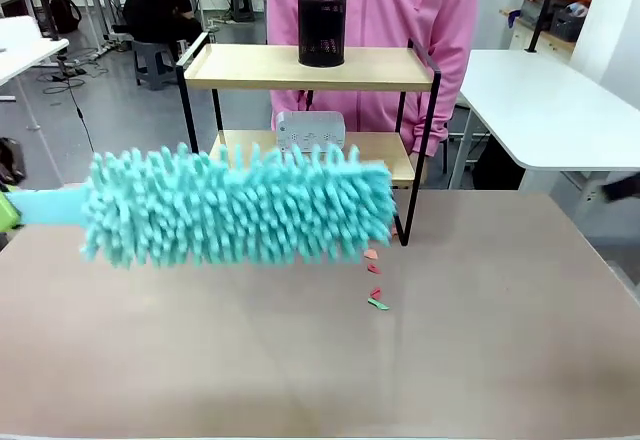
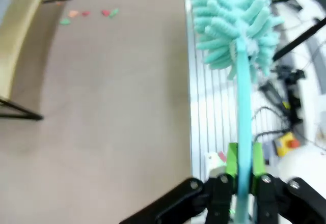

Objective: Clean the shelf.
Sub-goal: Hand the Duster back to the human.

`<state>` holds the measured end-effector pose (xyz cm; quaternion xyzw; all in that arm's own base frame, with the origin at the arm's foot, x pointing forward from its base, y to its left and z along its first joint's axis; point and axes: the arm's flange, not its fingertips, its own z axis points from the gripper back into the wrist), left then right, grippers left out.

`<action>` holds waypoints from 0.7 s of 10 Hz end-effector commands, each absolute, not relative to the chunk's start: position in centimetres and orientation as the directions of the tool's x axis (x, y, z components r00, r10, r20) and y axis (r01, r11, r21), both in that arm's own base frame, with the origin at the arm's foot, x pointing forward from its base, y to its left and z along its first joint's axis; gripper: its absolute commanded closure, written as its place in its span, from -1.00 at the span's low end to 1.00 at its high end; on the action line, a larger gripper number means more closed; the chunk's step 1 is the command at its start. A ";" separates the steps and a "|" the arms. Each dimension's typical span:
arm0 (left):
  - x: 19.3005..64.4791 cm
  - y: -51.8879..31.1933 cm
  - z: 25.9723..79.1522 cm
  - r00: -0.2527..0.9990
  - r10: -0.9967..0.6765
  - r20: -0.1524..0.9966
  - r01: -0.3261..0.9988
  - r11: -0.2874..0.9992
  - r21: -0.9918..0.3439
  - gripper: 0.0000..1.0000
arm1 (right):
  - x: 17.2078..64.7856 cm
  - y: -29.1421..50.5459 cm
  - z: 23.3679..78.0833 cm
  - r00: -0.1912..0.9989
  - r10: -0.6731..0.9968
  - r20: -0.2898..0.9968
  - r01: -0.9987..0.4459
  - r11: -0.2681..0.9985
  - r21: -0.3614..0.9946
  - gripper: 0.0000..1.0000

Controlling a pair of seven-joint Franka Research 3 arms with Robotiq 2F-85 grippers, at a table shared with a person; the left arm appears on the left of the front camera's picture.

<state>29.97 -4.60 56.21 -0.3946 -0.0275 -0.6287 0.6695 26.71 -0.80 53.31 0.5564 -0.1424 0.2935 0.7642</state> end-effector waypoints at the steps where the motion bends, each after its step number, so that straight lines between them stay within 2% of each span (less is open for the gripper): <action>1: 29.1 -6.1 55.9 0.145 -0.846 0.513 0.892 -0.112 -0.438 0.74 | 26.7 4.9 51.9 0.733 0.355 0.580 -0.656 0.140 0.742 -1.00; 3: 28.9 -7.7 55.7 0.095 -0.860 0.502 0.857 -0.185 -0.480 0.74 | 24.0 10.6 49.4 0.720 0.416 0.556 -0.650 0.122 0.750 -1.00; 5: 28.7 -9.0 55.1 0.078 -0.874 0.479 0.847 -0.195 -0.494 0.74 | 21.0 15.2 48.5 0.683 0.434 0.587 -0.689 0.116 0.716 -1.00; 7: 28.6 -8.9 55.3 0.082 -0.854 0.513 0.835 -0.223 -0.504 0.74 | 19.6 18.3 46.7 0.677 0.437 0.592 -0.697 0.122 0.707 -1.00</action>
